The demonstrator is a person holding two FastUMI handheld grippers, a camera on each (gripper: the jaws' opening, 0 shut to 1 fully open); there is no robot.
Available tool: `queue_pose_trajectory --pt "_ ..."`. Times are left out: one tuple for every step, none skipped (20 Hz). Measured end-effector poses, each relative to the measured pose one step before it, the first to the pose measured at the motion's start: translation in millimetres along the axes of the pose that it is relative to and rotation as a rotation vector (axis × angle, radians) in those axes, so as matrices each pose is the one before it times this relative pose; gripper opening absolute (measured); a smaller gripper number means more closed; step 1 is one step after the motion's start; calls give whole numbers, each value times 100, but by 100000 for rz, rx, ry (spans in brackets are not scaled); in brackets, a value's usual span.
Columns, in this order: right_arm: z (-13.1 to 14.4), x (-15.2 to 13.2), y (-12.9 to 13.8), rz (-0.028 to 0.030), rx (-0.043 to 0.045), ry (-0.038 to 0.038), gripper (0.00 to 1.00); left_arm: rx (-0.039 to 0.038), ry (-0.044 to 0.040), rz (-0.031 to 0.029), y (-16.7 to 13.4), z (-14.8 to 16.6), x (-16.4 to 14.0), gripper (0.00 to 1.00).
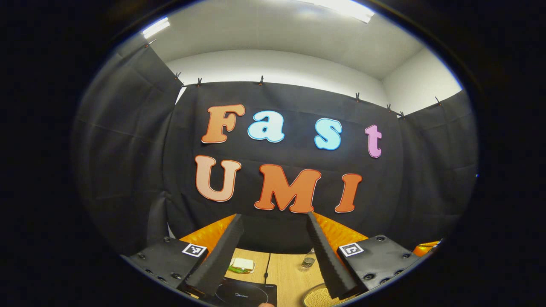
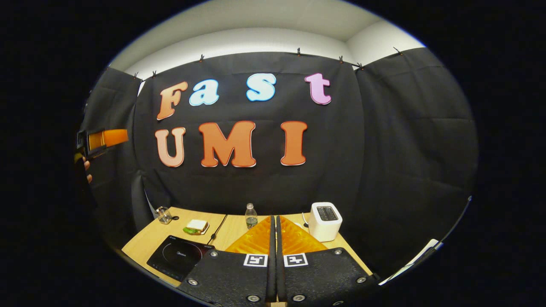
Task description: First push the handle of the pot to place it horizontally, then grasp the pot with both hands and set it on the induction cooktop.
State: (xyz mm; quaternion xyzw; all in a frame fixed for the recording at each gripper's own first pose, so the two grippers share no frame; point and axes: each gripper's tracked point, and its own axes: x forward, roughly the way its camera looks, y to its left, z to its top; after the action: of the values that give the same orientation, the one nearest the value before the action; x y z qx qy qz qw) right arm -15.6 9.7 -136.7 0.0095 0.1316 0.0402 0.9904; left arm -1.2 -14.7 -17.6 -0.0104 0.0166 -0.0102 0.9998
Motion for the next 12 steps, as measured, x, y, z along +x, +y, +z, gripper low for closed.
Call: queue_pose_trajectory --pt "-1304 201 504 1105 66 3062 0 206 -45 109 -21 25 -62 97" --pt "-1237 156 304 890 -275 2939 0 200 -168 -4 -14 -24 38 97" --pt "-1315 194 357 739 -602 2963 0 199 20 -25 -115 -112 -62 97" --pt "-1047 242 246 835 -493 2596 0 13 236 -156 -39 -115 50 97" --pt "-1107 156 314 954 -349 2786 0 -248 636 -627 -232 -272 46 97" --pt "-1140 98 331 723 -248 2416 0 -235 356 -710 -289 -210 9 97" --pt "-935 131 197 612 -395 2366 0 211 245 -362 -124 -198 58 97" --pt "-1140 166 150 403 -554 2527 0 825 281 -24 -14 -107 28 97" --pt "-1021 157 194 321 -450 2097 0 1216 114 297 135 -121 -44 97" --pt "-1058 211 29 287 -274 2186 0 1519 4 631 148 -115 -43 97" --pt "-953 205 80 315 170 2154 0 1214 -153 417 61 43 -86 98" --pt "-986 3 24 446 456 2207 0 787 -316 144 -53 73 -84 98"
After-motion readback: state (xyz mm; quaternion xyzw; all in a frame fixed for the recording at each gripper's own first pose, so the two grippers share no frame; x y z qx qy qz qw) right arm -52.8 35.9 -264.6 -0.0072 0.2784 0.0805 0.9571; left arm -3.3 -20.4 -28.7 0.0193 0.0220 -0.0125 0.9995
